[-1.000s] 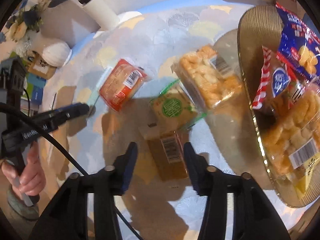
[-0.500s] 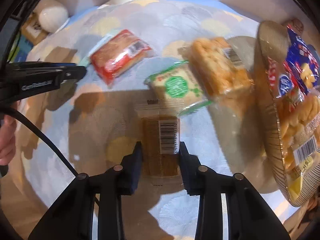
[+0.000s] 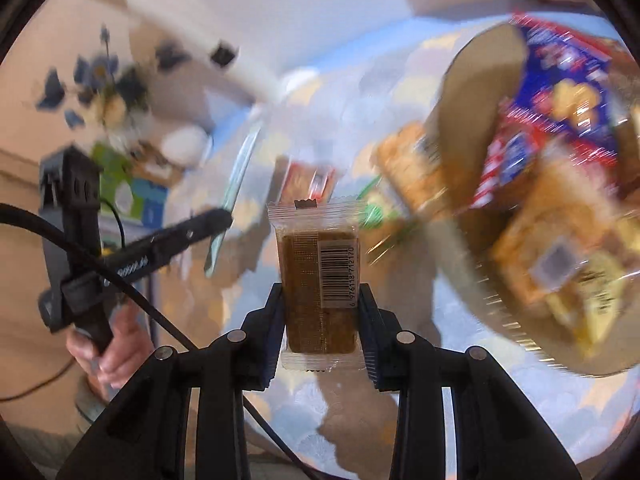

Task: Organize snacks
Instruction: 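Carry both packs over the glass bowl and open both tools to drop them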

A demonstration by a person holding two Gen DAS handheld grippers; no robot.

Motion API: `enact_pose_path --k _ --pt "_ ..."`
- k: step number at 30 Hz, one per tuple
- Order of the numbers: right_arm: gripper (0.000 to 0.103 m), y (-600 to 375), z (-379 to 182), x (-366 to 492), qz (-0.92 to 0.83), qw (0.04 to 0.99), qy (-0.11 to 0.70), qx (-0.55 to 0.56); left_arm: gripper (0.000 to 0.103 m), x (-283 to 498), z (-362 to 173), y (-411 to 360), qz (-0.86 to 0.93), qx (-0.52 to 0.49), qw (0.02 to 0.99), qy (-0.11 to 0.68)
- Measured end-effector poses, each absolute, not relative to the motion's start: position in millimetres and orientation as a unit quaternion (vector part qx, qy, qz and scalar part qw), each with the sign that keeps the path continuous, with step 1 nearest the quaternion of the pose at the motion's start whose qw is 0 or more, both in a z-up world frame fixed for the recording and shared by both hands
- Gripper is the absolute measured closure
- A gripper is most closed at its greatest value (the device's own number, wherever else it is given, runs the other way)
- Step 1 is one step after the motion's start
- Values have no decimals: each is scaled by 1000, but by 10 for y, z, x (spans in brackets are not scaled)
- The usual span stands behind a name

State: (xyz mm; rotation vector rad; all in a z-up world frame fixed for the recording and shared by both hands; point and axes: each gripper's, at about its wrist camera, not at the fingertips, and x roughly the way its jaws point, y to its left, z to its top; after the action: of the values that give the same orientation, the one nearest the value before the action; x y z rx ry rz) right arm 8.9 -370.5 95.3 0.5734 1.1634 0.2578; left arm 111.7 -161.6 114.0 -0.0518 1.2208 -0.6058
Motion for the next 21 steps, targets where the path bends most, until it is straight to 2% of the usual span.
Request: enact_pose_path --k 10,15,17,21 --pt "70 -4711 1902 -117 -22 866 459 196 86 994 1943 -2702 -381 -16 774 505" --pt "69 -5158 2000 -141 -57 870 445 203 86 921 2070 -3297 -417 8 764 493" --pt "63 -5279 1951 -154 -59 864 455 208 85 912 2047 -3476 -416 19 763 495" --pt "60 -5475 1735 -115 -50 845 480 232 71 1014 1825 -3667 -398 22 743 537"
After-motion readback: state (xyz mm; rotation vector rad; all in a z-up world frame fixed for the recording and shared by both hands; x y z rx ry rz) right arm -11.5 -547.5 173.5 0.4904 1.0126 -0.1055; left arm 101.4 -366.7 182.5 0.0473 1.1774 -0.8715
